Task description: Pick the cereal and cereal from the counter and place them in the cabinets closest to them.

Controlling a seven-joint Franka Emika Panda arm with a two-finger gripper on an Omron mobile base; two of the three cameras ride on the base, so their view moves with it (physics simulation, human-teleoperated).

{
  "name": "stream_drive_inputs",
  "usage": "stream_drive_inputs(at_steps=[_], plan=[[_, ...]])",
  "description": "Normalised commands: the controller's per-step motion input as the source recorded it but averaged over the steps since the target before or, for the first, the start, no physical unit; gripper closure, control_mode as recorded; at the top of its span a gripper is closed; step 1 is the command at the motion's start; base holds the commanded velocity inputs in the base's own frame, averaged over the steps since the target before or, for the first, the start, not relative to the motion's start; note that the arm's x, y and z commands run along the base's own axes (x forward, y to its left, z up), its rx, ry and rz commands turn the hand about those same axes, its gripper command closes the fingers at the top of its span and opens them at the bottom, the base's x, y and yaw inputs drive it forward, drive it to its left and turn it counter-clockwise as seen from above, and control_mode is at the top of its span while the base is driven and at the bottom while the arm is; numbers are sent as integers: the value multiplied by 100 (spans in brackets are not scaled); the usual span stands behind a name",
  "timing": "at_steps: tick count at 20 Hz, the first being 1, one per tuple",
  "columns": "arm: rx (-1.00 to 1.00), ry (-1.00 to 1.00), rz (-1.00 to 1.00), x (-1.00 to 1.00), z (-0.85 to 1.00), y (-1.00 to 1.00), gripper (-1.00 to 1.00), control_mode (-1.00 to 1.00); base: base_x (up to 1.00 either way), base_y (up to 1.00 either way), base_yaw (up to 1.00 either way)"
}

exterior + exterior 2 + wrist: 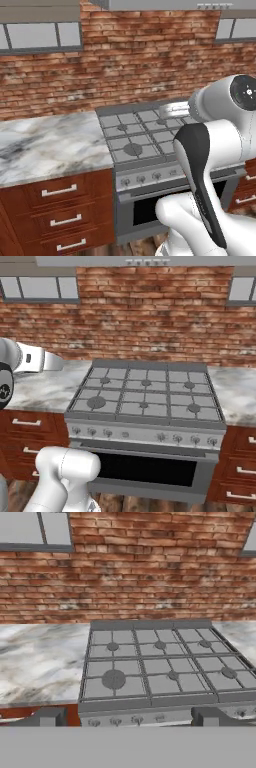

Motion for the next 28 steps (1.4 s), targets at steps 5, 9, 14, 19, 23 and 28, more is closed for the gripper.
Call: stream_drive_inputs(at_steps=[5,9,14,19,23,28], plan=[[0,0,0,0,0,0,-100,100,-13,93,-3],[0,0,0,0,0,0,-100,100,-14,93,-3],[0,0,0,0,0,0,-100,100,-14,95,-3],[0,0,0,0,0,0,-100,100,-12,96,-3],[0,0,0,0,0,0,-100,100,-29,91,-3],[0,0,0,0,0,0,-100,100,-83,61,-8]])
